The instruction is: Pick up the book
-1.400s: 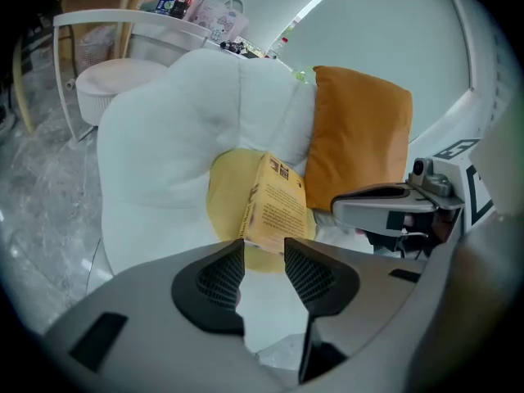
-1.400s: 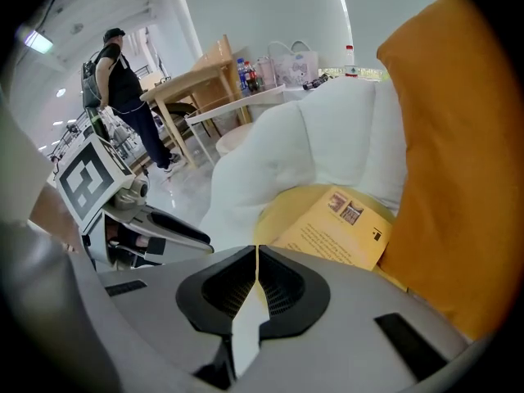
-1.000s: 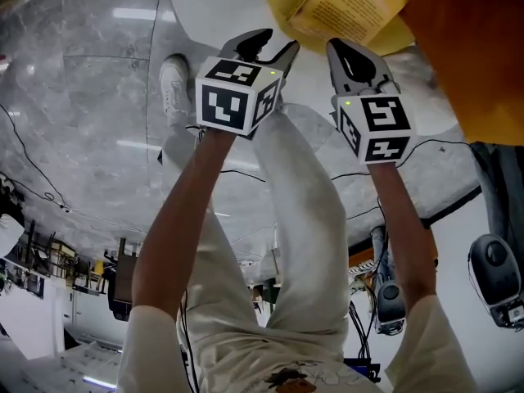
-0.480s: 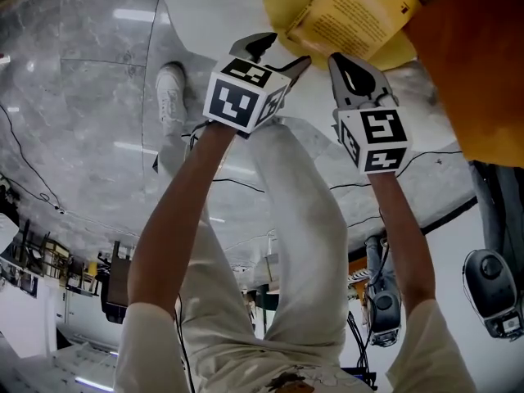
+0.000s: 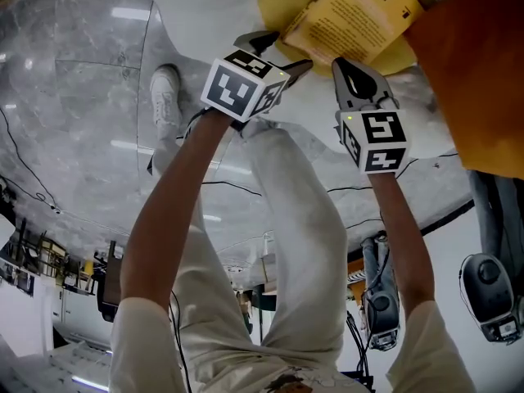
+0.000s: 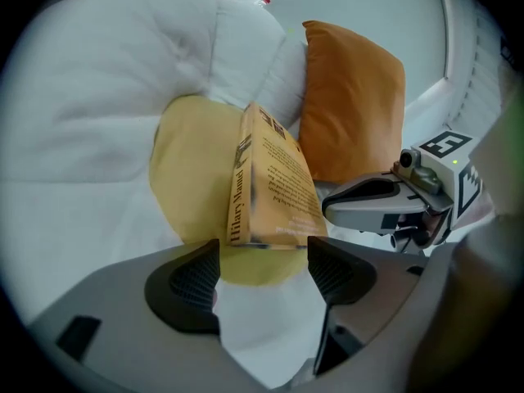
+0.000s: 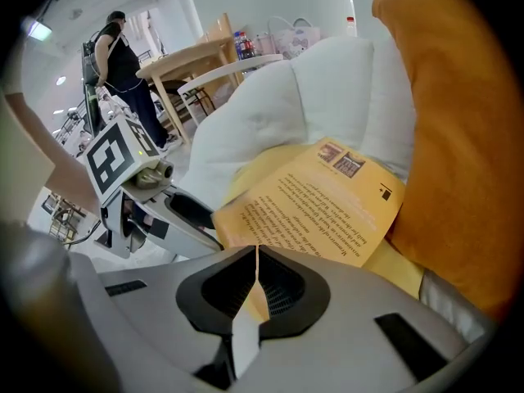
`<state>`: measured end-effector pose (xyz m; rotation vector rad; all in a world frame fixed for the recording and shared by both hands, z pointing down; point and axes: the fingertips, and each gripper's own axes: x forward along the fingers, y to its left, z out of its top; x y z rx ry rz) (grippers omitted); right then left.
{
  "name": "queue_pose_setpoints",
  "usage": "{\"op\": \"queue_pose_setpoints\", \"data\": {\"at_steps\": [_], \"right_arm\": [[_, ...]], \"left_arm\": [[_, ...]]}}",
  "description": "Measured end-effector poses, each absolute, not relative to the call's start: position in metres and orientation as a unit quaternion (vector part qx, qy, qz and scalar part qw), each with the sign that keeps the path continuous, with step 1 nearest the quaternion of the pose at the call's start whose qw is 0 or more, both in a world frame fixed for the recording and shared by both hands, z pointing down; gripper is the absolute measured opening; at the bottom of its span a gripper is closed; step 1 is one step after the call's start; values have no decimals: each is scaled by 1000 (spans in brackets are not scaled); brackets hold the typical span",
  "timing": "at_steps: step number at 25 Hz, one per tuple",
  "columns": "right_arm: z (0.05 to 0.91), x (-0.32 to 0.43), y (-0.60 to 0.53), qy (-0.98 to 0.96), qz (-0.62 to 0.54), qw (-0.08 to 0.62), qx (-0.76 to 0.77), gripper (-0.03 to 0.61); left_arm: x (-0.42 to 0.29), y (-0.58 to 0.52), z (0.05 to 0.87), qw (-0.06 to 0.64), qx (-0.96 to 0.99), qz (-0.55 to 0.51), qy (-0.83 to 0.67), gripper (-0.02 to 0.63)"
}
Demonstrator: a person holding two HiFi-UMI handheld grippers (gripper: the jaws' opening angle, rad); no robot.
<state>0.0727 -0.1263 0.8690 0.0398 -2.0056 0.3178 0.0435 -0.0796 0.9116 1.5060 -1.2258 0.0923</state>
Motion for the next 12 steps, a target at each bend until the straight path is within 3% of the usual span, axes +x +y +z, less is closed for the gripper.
{"op": "queue_pose_setpoints", "data": {"at_steps": [12], "right_arm": [[896,92,-123,-819,174,546,33,26]], "left_arm": [[42,-85,915,561,662,22,-496,327]]}}
